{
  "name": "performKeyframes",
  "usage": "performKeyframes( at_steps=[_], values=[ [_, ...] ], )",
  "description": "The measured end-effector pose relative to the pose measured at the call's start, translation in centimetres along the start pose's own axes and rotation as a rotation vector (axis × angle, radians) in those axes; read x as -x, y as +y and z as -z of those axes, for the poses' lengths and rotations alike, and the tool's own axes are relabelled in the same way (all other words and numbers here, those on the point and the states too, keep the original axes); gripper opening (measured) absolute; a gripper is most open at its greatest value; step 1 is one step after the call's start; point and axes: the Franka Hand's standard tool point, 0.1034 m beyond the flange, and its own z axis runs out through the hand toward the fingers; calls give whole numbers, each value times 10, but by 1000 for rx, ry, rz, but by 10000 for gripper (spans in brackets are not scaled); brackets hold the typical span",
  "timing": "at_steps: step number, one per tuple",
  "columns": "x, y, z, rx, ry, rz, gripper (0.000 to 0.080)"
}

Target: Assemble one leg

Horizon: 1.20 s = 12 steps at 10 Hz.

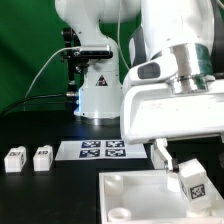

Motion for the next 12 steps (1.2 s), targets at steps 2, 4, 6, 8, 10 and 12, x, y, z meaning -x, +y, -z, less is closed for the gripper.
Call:
performKeyframes(
  at_steps=[2, 4, 6, 8, 10, 12],
  values=[
    [4, 6, -2, -7, -103, -15, 649],
    [5, 1, -3, -33, -325, -22, 649],
    [14, 4, -2, -50, -515, -35, 649],
    [4, 6, -7, -49, -520, -43, 649],
    [4, 10, -8, -47, -517, -49, 649],
    [3, 12, -9, -46, -514, -53, 649]
  ],
)
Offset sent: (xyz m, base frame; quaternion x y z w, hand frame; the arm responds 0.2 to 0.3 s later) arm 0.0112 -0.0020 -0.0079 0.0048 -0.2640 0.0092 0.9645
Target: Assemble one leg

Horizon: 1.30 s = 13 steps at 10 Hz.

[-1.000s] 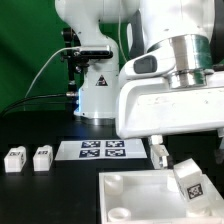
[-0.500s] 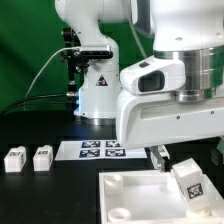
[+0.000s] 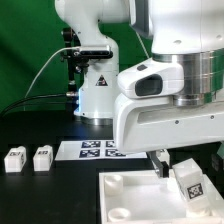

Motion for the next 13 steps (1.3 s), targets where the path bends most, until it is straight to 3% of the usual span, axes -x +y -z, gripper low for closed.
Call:
performKeyframes(
  at_steps=[2, 3, 4, 5, 9, 11, 12, 13],
  values=[
    [0, 0, 0, -1, 0, -17, 629],
    [0, 0, 0, -1, -1, -56, 500],
    [0, 0, 0, 0, -1, -53, 500],
    [0, -1, 0, -3, 1, -118, 309],
    [-1, -3, 1, -7, 2, -594, 303],
    [-5, -12, 0, -39, 22, -999, 303],
    [-7, -13, -3, -77, 42, -1197, 295],
    [-6, -16, -4, -96, 35, -1323, 295]
  ],
)
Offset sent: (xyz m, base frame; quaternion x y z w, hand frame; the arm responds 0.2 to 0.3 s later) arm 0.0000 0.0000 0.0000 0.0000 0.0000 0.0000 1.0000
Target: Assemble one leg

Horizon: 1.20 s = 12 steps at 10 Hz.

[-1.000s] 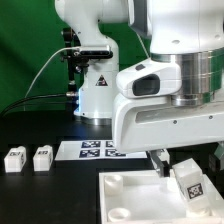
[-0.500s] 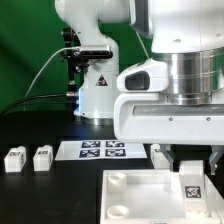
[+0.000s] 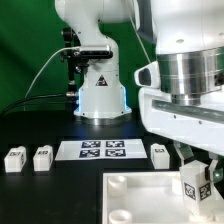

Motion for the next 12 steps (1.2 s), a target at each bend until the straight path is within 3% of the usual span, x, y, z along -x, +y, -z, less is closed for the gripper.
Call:
performKeyframes(
  at_steps=[3, 5, 6, 7, 8, 9, 12],
  values=[
    [6, -2, -3, -16, -7, -217, 295],
    [6, -2, -3, -16, -7, -208, 295],
    [6, -2, -3, -16, -7, -207, 414],
    [7, -2, -3, -16, -7, -206, 414],
    [7, -1, -3, -15, -7, -190, 551],
    [7, -1, -3, -15, -6, -127, 619],
    [-5, 0, -1, -15, 3, 241, 648]
  ],
)
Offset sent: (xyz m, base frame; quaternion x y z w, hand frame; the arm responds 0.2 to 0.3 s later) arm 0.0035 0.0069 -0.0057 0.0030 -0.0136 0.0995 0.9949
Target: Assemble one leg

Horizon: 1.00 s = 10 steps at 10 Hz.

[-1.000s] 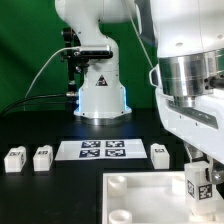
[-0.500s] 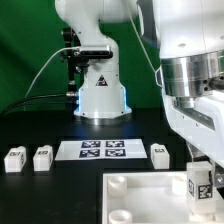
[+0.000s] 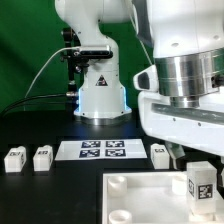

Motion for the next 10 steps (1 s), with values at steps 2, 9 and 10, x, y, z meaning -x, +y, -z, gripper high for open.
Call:
performKeyframes(
  at_steps=[2, 9, 10],
  values=[
    [1, 0, 0, 1, 0, 163, 649],
    [1, -1, -1, 47, 30, 657, 382],
    [1, 0, -1, 47, 30, 650, 382]
  ],
)
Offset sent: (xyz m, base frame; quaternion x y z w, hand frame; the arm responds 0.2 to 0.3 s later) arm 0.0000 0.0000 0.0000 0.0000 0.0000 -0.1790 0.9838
